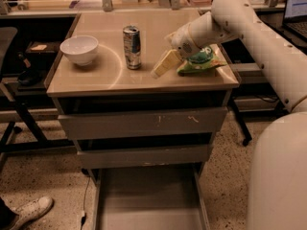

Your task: Place redbull can into bottom drawer

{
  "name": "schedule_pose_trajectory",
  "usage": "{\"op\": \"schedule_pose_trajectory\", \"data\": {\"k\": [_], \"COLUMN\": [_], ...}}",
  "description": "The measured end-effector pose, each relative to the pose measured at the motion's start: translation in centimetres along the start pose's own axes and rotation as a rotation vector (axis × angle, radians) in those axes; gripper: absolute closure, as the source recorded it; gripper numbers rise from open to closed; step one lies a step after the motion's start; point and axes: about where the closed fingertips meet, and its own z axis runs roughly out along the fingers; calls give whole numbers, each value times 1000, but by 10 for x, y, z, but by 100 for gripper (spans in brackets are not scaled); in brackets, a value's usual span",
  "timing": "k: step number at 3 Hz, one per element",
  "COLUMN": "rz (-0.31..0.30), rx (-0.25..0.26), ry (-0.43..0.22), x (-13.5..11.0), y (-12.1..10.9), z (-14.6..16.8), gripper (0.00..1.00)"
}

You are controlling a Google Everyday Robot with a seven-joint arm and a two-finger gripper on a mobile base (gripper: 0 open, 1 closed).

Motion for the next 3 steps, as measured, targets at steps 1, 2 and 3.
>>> {"op": "schedule_pose_trajectory", "data": {"k": [1, 2, 3], "rz": [24, 45, 33], "rx": [21, 22, 13], "ry": [-39, -43, -47], "x": [1, -6, -20], "y": [3, 1, -3], "z": [-1, 7, 14], "gripper": [0, 0, 0]}}
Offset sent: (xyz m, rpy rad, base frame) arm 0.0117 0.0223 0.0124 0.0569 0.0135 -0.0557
